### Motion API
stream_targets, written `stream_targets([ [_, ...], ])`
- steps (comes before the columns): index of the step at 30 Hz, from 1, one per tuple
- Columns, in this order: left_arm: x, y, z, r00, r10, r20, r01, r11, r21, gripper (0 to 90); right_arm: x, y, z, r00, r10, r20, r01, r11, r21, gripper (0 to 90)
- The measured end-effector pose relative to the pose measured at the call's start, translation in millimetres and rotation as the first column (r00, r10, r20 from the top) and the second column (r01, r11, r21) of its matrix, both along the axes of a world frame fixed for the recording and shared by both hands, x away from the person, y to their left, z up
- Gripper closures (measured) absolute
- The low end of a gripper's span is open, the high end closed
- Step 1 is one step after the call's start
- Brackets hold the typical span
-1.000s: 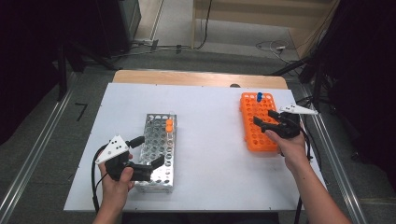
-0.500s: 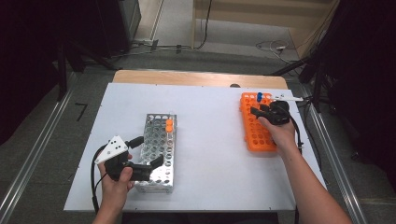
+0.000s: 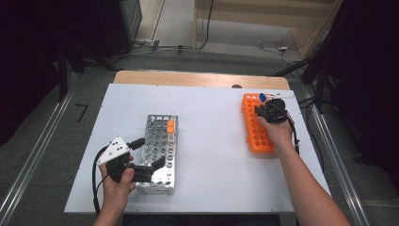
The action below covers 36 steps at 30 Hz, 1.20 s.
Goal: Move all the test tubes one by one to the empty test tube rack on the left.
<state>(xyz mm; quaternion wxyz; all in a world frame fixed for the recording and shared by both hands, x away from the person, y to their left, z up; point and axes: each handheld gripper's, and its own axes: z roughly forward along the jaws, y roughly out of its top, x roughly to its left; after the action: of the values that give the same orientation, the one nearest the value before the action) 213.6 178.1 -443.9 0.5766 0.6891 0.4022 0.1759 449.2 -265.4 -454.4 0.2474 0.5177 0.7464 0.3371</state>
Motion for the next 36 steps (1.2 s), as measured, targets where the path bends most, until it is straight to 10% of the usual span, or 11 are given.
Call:
stream_targets([
  [25, -3.4, -8.6, 7.9, 0.9996, -0.010, 0.028, 0.010, 0.9999, 0.014, 0.0, -53.5, -16.8, 30.2, 0.9826, 0.089, 0.163, -0.110, 0.986, 0.127, 75.2],
  [36, -6.5, -24.5, 18.3, 0.9969, -0.049, 0.062, 0.046, 0.9981, 0.042, 0.0, -99.8, -4.1, 31.2, 0.9562, 0.247, 0.157, -0.271, 0.949, 0.161, 75.2],
])
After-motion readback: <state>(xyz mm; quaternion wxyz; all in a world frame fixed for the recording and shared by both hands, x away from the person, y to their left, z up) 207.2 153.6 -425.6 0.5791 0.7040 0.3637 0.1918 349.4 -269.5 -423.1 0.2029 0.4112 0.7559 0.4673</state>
